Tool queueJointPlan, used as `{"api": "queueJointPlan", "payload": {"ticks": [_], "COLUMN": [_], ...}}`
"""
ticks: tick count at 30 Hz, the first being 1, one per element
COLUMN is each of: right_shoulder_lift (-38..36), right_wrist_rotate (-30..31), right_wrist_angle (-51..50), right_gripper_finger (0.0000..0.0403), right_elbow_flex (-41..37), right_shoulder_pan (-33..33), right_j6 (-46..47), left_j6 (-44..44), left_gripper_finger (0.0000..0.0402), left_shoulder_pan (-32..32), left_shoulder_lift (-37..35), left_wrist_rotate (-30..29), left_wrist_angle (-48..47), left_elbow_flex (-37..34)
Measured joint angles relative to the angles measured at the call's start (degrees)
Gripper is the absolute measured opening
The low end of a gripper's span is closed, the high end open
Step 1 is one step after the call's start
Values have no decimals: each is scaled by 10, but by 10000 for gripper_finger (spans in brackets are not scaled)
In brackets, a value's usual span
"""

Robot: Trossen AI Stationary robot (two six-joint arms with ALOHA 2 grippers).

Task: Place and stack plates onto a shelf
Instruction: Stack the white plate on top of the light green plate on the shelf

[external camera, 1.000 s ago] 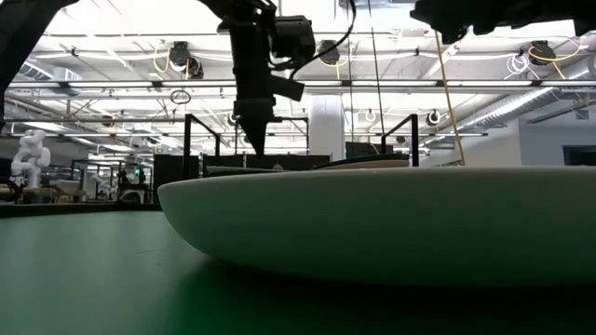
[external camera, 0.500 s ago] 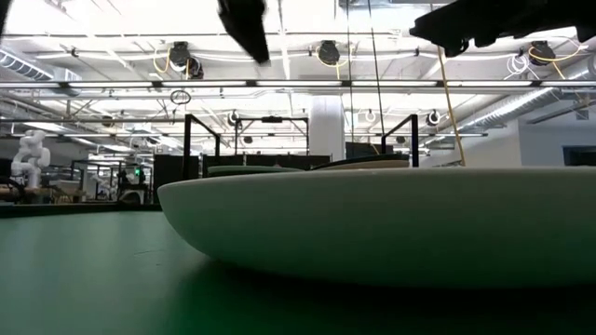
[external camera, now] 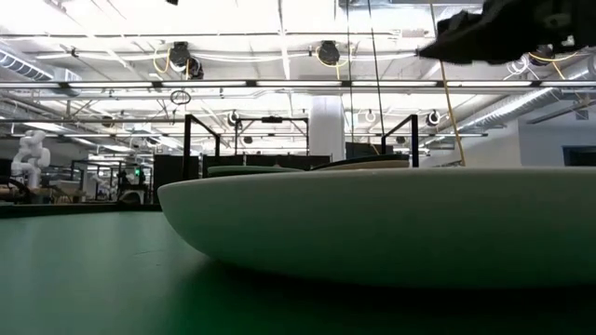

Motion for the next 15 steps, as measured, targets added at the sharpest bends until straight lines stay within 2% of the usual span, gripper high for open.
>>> {"api": "queueJointPlan", "payload": {"ticks": [3,5,7,15], "right_shoulder_lift": [52,90,131,255], "right_wrist_rotate": [-23,-46,-44,-44], "right_wrist_angle": [15,20,23,24], "right_gripper_finger": [118,119,121,148], "right_elbow_flex": [0,1,11,29], "right_shoulder_pan": [17,32,49,96], "right_j6": [-9,-24,-35,-130], "left_j6": [16,16,16,14], "left_gripper_finger": [172,172,172,172], "left_shoulder_pan": [-2,-2,-1,-1], "left_shoulder_lift": [-4,-1,5,31], "left_wrist_rotate": [14,27,32,35], "left_wrist_angle": [145,207,253,291], "left_elbow_flex": [-71,-103,-125,-146]}}
